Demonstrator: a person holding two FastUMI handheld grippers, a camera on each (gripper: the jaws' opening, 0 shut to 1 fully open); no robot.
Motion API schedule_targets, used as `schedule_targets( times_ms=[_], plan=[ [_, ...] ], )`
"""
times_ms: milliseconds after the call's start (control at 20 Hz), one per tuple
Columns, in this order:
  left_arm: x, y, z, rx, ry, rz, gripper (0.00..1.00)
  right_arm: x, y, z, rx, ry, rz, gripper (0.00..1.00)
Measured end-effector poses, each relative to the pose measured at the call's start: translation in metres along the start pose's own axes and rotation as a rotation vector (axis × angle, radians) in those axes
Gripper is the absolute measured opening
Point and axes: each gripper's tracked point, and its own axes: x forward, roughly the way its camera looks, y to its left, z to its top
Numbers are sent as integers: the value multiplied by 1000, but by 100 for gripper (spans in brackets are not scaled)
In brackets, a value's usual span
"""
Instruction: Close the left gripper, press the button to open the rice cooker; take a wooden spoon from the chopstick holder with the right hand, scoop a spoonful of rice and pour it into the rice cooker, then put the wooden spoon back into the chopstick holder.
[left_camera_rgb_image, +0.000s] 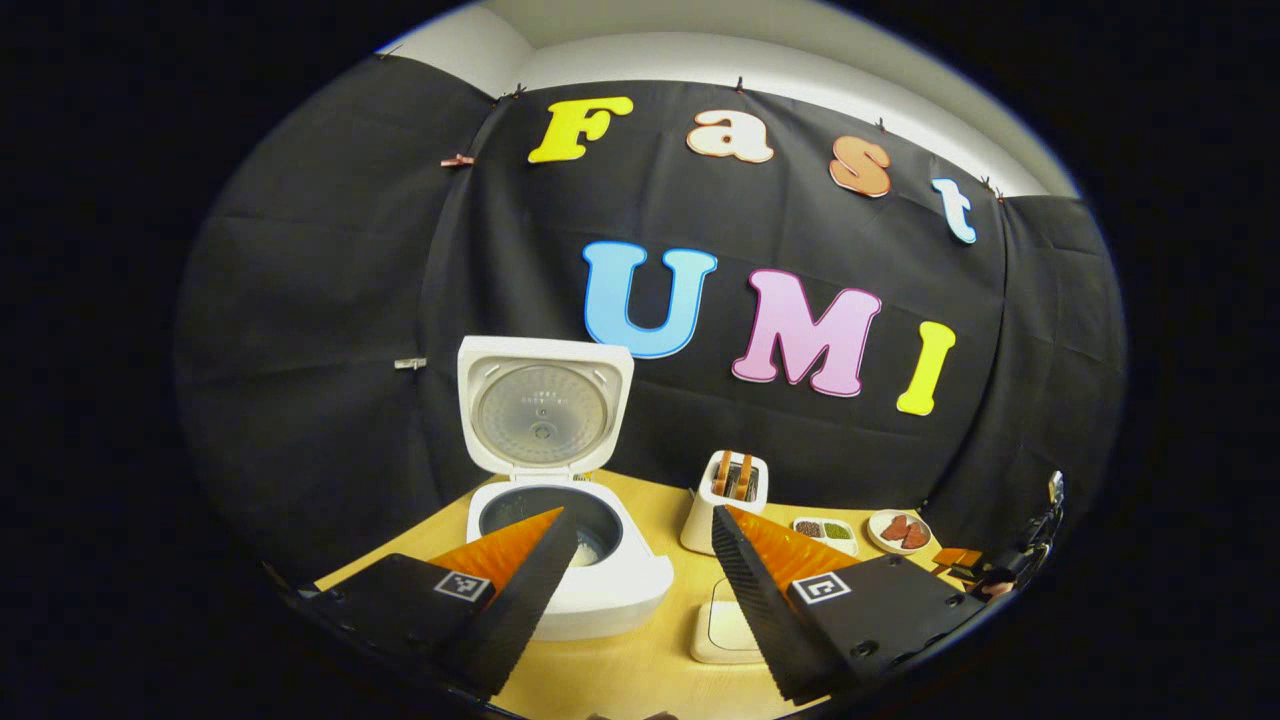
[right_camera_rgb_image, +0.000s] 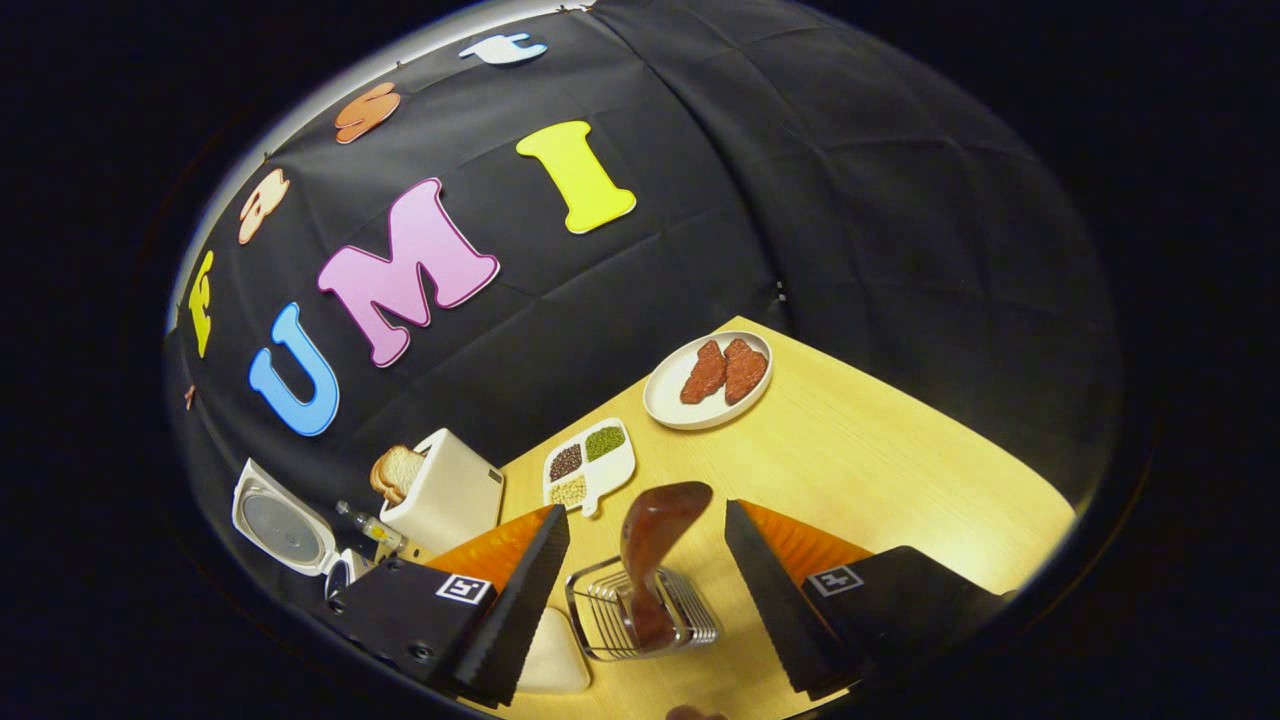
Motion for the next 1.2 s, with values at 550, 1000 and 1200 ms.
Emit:
schedule_targets(
  times_ms=[550,1000,1200],
  plan=[
    [64,37,143,99,-182,53,94,-123,-14,40,-200,-188,-82,98],
    [167,80,184,74,-158,113,94,-186,64,17,-352,-196,35,98],
    [217,106,185,96,-116,129,94,-190,88,15,-380,-201,71,98]
  ],
)
